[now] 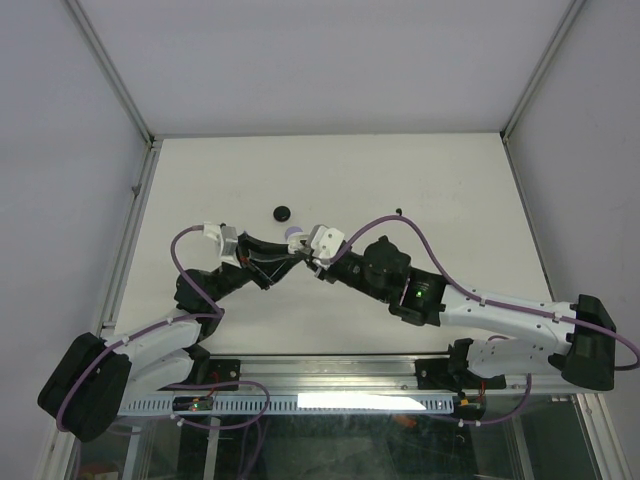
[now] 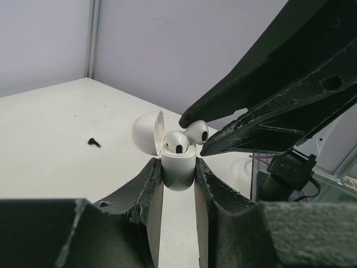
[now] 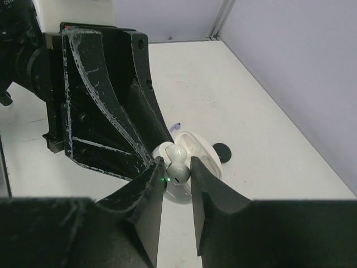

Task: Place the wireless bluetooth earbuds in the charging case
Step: Place the earbud in the charging case.

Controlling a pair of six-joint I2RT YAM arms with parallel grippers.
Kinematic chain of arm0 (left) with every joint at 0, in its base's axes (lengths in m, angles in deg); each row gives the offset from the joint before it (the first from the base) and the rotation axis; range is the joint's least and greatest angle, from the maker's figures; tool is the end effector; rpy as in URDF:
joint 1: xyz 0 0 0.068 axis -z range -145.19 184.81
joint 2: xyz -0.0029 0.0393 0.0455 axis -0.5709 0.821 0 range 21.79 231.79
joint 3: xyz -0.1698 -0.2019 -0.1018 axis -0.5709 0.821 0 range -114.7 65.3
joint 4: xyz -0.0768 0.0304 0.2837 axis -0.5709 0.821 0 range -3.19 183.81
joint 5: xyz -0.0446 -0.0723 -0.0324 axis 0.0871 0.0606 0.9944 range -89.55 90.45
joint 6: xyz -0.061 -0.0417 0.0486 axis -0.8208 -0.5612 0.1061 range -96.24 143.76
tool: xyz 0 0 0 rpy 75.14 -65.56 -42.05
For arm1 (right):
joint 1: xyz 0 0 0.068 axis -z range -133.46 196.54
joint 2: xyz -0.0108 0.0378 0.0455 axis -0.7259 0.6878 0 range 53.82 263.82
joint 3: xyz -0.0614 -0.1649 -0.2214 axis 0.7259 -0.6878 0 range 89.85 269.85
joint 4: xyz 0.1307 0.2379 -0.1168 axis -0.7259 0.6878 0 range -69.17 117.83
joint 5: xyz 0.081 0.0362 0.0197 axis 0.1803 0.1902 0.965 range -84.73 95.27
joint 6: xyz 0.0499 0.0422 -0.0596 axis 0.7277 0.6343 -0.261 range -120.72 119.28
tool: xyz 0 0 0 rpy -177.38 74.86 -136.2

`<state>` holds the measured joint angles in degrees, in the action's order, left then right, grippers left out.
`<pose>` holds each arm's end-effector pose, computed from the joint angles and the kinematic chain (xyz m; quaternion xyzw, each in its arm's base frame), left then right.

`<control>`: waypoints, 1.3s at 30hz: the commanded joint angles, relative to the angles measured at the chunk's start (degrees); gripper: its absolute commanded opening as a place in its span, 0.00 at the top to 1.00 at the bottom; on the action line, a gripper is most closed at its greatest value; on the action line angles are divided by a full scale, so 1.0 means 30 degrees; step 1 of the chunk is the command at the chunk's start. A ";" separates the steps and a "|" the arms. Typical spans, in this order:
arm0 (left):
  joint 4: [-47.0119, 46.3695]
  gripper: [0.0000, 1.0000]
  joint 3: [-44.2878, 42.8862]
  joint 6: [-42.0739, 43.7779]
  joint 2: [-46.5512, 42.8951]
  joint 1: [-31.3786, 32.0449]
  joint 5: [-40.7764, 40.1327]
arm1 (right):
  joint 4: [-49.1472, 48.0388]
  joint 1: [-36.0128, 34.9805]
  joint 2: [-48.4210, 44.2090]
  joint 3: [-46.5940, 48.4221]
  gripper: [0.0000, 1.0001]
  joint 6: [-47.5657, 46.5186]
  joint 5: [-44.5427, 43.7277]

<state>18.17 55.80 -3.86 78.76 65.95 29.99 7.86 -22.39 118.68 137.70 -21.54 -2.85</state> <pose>0.1833 -0.1560 0.2284 0.2270 0.5397 -0.5169 0.6244 0.1331 0.3144 0.3263 -0.4807 0.5511 0.2300 0.6421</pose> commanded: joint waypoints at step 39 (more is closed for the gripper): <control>0.0380 1.00 0.0514 0.4740 -0.1236 0.0057 -0.1222 | 0.3651 0.0642 0.0502 0.3061 0.13 0.7152 -0.5485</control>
<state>22.13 56.83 9.48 76.10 65.95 27.32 19.36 -20.81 121.04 145.53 -1.74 -17.49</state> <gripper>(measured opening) 0.251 0.869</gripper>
